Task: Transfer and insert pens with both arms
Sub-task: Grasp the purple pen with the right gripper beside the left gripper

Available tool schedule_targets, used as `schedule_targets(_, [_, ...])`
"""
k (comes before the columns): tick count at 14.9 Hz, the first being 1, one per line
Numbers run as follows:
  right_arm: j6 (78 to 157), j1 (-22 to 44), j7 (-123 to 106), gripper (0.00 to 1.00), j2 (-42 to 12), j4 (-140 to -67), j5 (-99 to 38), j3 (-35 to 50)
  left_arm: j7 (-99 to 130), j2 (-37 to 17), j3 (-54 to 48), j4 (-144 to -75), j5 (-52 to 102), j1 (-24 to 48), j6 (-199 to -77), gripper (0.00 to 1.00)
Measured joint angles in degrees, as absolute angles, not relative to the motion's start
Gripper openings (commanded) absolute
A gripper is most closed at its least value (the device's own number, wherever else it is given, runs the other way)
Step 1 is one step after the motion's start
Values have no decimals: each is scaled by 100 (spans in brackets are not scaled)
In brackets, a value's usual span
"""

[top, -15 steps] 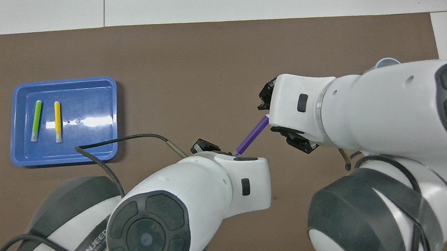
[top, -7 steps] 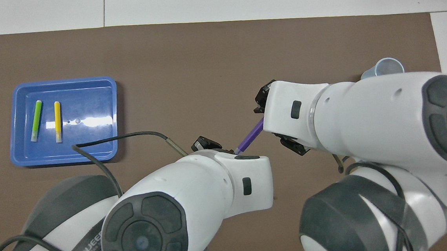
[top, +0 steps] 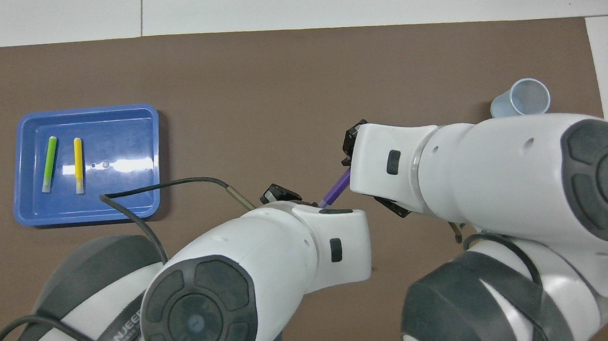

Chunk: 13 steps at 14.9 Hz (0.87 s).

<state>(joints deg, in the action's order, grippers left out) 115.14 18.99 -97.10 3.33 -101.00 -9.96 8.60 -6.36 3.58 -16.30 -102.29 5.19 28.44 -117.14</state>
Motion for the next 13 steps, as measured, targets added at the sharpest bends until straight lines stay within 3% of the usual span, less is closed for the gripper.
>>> schedule_targets(2, [11518, 1886, -9723, 21, 333, -10101, -996, 846, -636, 356, -1632, -10229, 519, 2844, -11713, 0])
schedule_targets(5, [11506, 1884, -9815, 0, 339, -10124, -974, 843, -651, 353, -1626, -10227, 471, 2844, -11709, 0])
schedule_targets(13, [11498, 1871, -9844, 0, 341, -10144, -972, 842, -662, 343, -1640, -10220, 406, 2844, -11711, 0])
